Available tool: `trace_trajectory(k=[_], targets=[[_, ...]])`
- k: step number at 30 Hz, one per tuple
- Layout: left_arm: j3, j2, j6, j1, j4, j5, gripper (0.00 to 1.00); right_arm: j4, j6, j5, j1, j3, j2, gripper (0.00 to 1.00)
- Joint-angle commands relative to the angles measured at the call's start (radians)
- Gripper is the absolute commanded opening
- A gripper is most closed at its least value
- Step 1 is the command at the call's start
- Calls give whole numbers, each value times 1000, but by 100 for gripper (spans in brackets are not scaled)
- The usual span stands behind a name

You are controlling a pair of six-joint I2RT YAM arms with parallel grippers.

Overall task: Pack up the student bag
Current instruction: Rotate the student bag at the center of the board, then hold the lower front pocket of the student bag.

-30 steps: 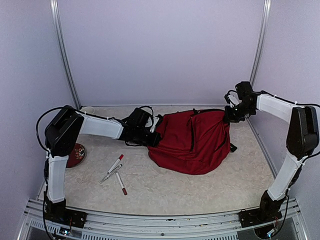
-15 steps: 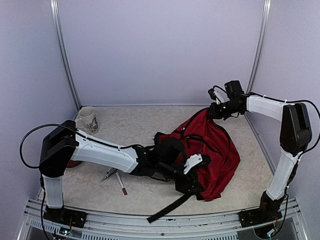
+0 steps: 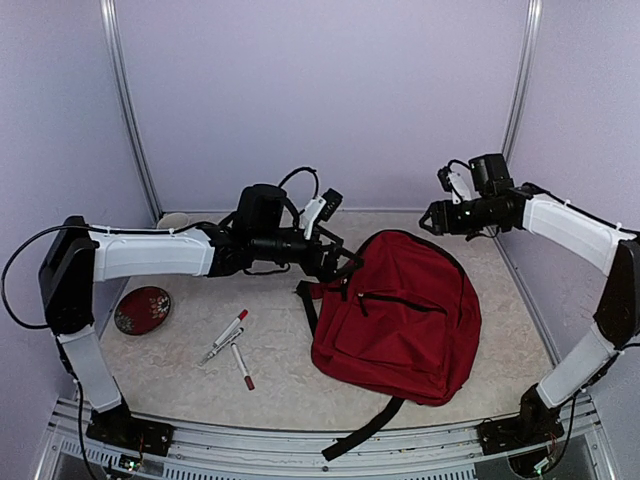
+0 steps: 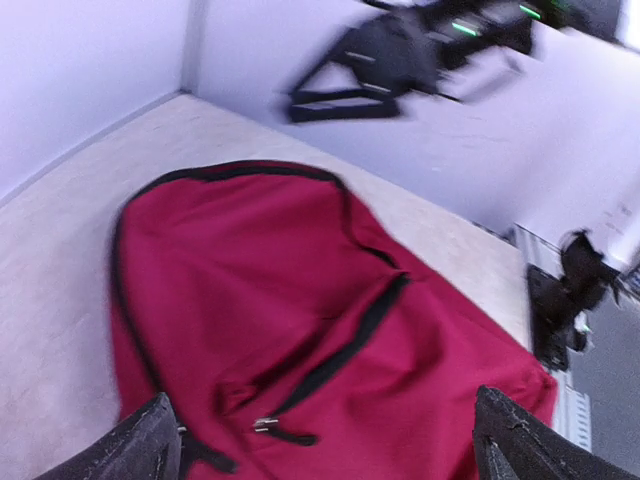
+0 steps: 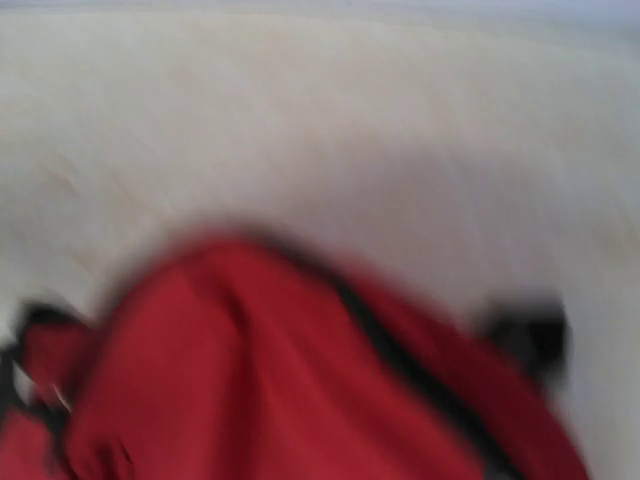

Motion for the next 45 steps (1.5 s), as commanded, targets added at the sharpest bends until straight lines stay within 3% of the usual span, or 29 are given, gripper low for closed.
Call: trace_trajectory(k=[1,4,8,11,13,15,17,19,23,26,30,32,34,36,39,42,45], targets=[[51,166,-138,119,-55,-111,99,-172,117,176,-14,-279,-139,67],[146,310,-188,164,-63,-40,99,-146,172,184,-16,-441,-219,73],[333,465,-182,144,-106,-10,99,-48,165,162,-59,-557,-234,76],[439,548,-199,141,-134,-30,99,50,131,127,-117,-546,-114,67],[440,562,-214,147,-112,-35,99,92,110,82,-140,-480,-2,55],[411,558,-221,156,-86,-15,94,115,88,53,-141,-384,102,50],[366,545,-238,163,-38,44,82,129,72,25,-141,-266,190,47],[315,530,-251,163,14,128,62,124,61,11,-141,-162,261,45],[210,476,-309,149,121,275,35,71,25,6,-140,8,346,45],[78,411,-388,146,252,286,0,6,2,52,-141,73,325,47],[-98,310,-511,143,416,233,0,-20,3,87,-136,33,144,56],[-159,272,-543,138,475,194,0,-10,24,116,-119,-32,30,64],[-191,247,-546,130,497,166,0,9,50,144,-79,-131,-86,65],[-194,237,-527,121,487,154,0,55,79,133,3,-230,-193,63],[-184,236,-499,112,453,142,0,155,120,58,233,-371,-295,51],[-183,234,-494,110,449,143,0,232,174,11,397,-447,-302,48],[-182,225,-481,107,435,141,0,283,219,19,485,-490,-263,47]])
